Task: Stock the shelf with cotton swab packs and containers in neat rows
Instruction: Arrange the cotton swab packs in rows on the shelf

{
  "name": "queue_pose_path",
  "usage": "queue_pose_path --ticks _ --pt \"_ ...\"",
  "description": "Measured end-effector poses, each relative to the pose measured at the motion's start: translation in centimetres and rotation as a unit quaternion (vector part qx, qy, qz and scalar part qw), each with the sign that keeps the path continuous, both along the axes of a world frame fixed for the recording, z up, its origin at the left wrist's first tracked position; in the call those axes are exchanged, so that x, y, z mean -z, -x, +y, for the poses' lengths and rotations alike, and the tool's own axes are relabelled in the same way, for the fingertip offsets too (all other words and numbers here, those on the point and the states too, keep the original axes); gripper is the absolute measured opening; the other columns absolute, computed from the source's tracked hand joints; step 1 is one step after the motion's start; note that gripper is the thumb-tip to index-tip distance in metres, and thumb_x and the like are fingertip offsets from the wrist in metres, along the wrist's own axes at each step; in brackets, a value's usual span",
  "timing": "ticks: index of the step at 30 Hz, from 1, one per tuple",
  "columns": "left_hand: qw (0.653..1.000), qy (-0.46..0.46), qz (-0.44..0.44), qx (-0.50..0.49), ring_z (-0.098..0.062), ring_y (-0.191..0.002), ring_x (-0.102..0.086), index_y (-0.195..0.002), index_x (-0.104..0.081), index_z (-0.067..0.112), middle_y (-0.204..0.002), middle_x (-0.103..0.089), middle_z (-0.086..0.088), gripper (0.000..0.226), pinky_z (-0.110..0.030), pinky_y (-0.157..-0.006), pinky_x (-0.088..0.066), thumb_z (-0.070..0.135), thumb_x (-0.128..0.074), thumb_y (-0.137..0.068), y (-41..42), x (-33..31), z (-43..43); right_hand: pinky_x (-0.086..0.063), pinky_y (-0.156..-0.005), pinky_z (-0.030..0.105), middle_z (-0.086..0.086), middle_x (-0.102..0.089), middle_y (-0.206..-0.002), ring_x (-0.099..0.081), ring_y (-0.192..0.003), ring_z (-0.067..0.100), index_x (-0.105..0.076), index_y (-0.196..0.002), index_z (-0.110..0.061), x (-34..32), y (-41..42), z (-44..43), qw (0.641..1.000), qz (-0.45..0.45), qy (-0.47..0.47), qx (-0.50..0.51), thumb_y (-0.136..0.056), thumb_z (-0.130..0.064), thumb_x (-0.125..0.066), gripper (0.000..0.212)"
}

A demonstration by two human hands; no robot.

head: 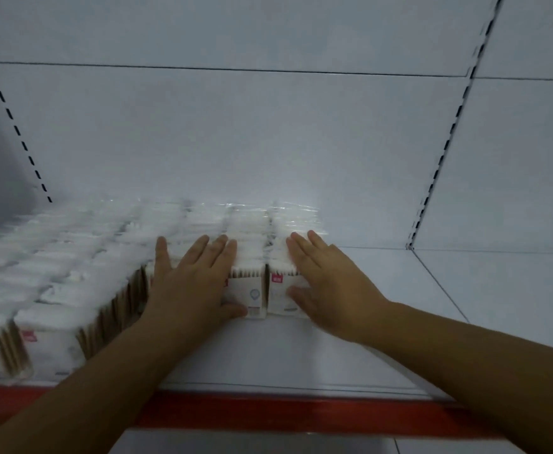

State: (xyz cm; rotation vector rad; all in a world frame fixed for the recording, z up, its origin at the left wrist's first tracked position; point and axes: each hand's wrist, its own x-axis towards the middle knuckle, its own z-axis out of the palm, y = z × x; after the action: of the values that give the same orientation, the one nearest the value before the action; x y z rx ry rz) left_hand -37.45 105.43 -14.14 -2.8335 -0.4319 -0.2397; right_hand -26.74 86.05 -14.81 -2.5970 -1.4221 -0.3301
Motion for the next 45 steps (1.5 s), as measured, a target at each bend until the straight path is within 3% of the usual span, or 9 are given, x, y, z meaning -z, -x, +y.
queue_pose_path --ticks 3,7,12,17,20,27,36,42,45 --pt "0.996 0.017 0.08 -0.03 -0.019 -0.147 0.015 -0.151 0.014 0.024 -0.16 0.016 0.003 0.108 -0.063 -0.111 0.01 0.078 -0.044 -0.078 0.3 -1.7 -0.8 0.005 -0.119 0.041 0.003 0.015 -0.159 0.017 -0.145 0.019 0.009 -0.152 -0.018 -1.4 -0.1 -0.7 0.996 -0.011 0.085 -0.02 -0.096 -0.058 -0.028 0.078" --pt "0.991 0.083 0.098 -0.034 -0.019 -0.146 0.019 -0.15 0.016 0.029 -0.159 0.022 0.003 0.096 -0.052 -0.118 0.0 0.078 -0.023 -0.077 0.2 -5.9 -4.0 0.003 -0.117 0.041 0.007 0.007 -0.16 0.01 -0.147 0.021 -0.001 -0.153 -0.019 -5.1 -1.1 -5.3 0.997 -0.023 0.055 -0.052 -0.097 -0.057 -0.03 0.073" --pt "0.978 0.091 0.178 0.057 -0.018 -0.148 0.007 -0.154 -0.001 0.024 -0.162 0.006 0.002 0.082 -0.043 -0.12 -0.002 0.069 -0.006 -0.085 -4.6 -12.3 -16.8 -0.003 -0.119 0.043 0.007 -0.001 -0.161 0.003 -0.147 0.024 -0.012 -0.152 -0.023 -11.1 -4.3 -18.3 0.979 -0.071 0.17 0.089 -0.098 -0.057 -0.023 0.065" --pt "0.971 0.142 0.056 0.184 -0.018 -0.147 -0.016 -0.152 -0.022 0.017 -0.16 -0.018 -0.001 0.07 -0.035 -0.119 -0.009 0.059 -0.024 -0.097 -13.3 -16.9 -34.9 -0.01 -0.117 0.044 0.007 -0.008 -0.16 -0.003 -0.147 0.024 -0.018 -0.151 -0.025 -13.5 -4.5 -36.1 0.96 -0.029 0.116 0.251 -0.097 -0.058 -0.027 0.065" --pt "0.957 0.143 0.049 0.249 -0.02 -0.149 -0.005 -0.153 -0.016 0.021 -0.162 -0.01 -0.001 0.07 -0.043 -0.12 -0.005 0.061 -0.024 -0.097 -17.0 -16.5 -46.7 -0.013 -0.116 0.045 0.004 -0.01 -0.16 -0.007 -0.147 0.023 -0.018 -0.151 -0.028 -13.7 -4.0 -48.2 0.931 -0.002 0.136 0.339 -0.095 -0.061 -0.029 0.066" --pt "0.926 0.109 0.132 0.338 -0.026 -0.147 0.016 -0.153 0.006 0.029 -0.161 0.013 -0.006 0.075 -0.053 -0.117 0.002 0.069 -0.015 -0.092 -23.5 -14.0 -67.1 -0.017 -0.115 0.045 0.0 -0.013 -0.16 -0.014 -0.146 0.022 -0.019 -0.151 -0.029 -13.2 -4.0 -70.1 0.874 0.04 0.094 0.475 -0.094 -0.061 -0.032 0.067" --pt "0.84 0.142 0.142 0.504 -0.019 -0.146 -0.018 -0.154 -0.011 0.023 -0.161 -0.015 0.0 0.072 -0.036 -0.117 -0.013 0.063 -0.023 -0.096 -35.5 -15.6 -84.5 -0.019 -0.116 0.046 -0.001 -0.005 -0.161 -0.019 -0.145 0.028 -0.014 -0.149 -0.037 -12.5 -10.8 -89.3 0.798 0.069 0.105 0.59 -0.091 -0.064 -0.035 0.067" --pt "0.822 0.151 0.147 0.529 -0.022 -0.143 -0.028 -0.151 -0.022 0.018 -0.158 -0.025 -0.004 0.067 -0.035 -0.116 -0.022 0.058 -0.029 -0.098 -44.6 -14.5 -94.4 -0.025 -0.114 0.038 -0.003 -0.018 -0.159 -0.029 -0.141 0.021 -0.021 -0.149 -0.033 -15.4 -15.4 -98.3 0.777 0.056 0.063 0.624 -0.093 -0.061 -0.037 0.065" --pt "0.821 0.125 0.161 0.534 -0.022 -0.144 -0.025 -0.152 -0.019 0.02 -0.159 -0.021 -0.003 0.069 -0.037 -0.116 -0.02 0.059 -0.032 -0.096 -47.4 -12.8 -98.2 -0.03 -0.111 0.038 0.001 -0.033 -0.152 -0.035 -0.136 0.022 -0.03 -0.146 -0.029 -15.1 -17.4 -101.6 0.771 0.05 0.061 0.632 -0.095 -0.057 -0.038 0.059"
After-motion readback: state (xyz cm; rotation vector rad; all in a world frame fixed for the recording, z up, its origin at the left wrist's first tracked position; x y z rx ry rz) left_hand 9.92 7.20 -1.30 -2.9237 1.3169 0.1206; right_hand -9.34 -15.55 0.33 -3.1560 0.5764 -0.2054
